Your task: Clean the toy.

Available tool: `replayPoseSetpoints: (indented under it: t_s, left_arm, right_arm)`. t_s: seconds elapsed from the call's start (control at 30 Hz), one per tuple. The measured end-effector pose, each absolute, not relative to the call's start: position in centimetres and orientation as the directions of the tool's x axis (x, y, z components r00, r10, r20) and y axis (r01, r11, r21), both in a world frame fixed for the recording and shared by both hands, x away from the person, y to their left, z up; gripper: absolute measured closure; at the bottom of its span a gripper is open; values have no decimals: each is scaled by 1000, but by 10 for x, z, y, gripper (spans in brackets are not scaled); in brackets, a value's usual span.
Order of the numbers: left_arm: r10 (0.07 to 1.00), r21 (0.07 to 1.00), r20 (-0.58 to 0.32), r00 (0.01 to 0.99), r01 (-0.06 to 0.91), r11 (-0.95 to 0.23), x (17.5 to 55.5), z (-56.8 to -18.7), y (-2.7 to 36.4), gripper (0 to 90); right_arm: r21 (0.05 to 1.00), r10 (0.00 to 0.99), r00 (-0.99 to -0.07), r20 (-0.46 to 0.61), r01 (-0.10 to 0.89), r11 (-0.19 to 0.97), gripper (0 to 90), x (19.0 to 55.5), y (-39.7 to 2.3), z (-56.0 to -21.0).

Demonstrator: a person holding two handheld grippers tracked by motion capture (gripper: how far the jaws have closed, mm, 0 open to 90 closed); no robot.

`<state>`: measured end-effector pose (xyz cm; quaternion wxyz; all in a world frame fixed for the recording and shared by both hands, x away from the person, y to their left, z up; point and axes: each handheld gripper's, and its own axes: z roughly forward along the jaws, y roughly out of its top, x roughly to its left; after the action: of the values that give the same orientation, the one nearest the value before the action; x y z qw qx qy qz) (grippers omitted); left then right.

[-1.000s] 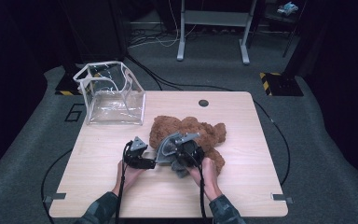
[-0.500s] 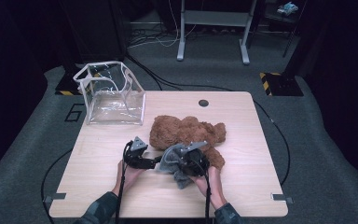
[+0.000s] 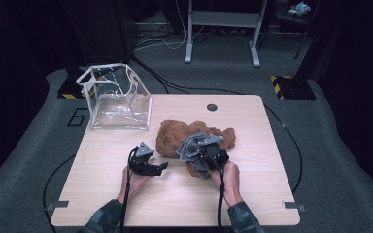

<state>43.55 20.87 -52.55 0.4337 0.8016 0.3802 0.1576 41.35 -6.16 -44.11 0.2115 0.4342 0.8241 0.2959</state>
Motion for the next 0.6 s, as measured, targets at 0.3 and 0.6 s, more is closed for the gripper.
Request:
replayPoseSetpoints:
  t_s: [0.3, 0.6]
  left_arm:
    - [751, 818, -79, 656, 473, -327, 435, -526, 208, 158]
    - [750, 818, -79, 657, 472, -328, 435, -526, 208, 158]
  right_arm:
    - [653, 822, -569, -5, 621, 434, 770, 405, -58, -469]
    - [573, 795, -605, 38, 665, 479, 769, 401, -50, -490]
